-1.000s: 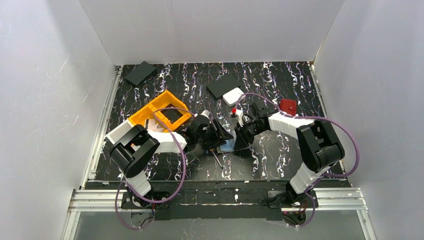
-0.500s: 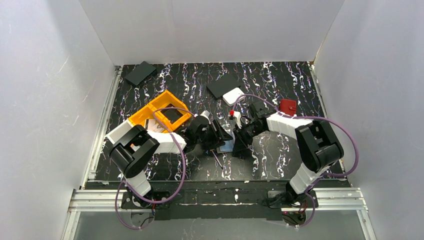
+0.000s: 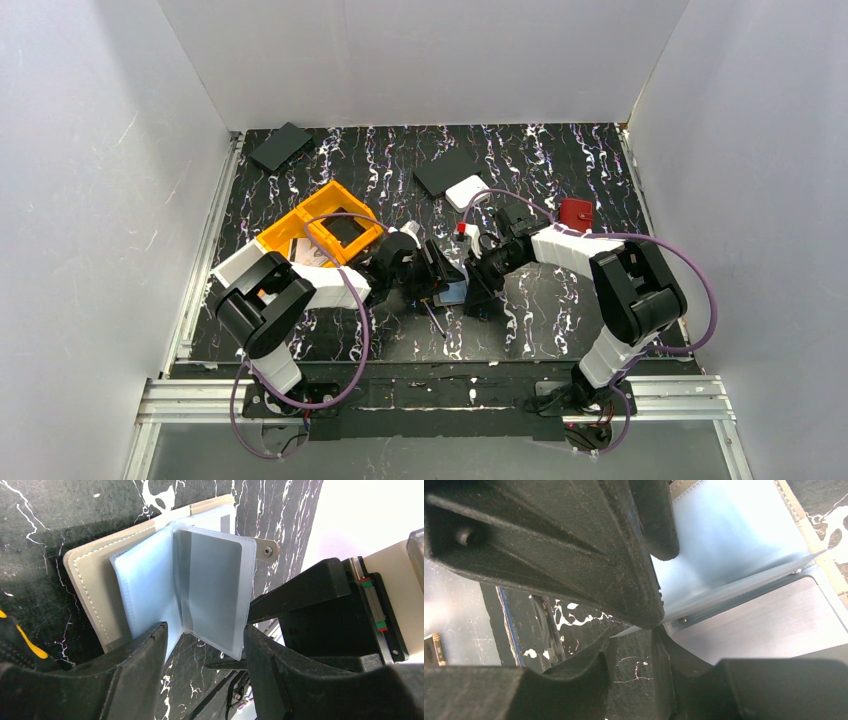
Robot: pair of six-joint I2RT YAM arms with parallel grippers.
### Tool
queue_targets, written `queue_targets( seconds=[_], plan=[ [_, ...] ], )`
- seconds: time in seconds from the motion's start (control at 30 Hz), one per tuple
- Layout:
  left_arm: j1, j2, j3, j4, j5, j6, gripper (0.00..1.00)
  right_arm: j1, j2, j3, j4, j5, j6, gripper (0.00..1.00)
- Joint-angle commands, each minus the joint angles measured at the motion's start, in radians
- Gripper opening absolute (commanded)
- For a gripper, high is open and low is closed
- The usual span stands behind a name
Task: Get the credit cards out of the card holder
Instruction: Remove the credit card from the card holder.
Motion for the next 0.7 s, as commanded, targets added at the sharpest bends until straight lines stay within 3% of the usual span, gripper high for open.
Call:
queue_targets(
  seconds=[0.0,0.67],
  plan=[
    [0.006,-0.04,-0.005,0.008,0.009,0.025,0.56,0.005,0.009,0.037,-0.016,-0.028,-0.023,0.4],
    [0.009,-0.049,-0.018,0.052,0.02,0.037,0.56,0.009,0.015,0.043,-0.029,-0.038,-0.038,0.42]
  ],
)
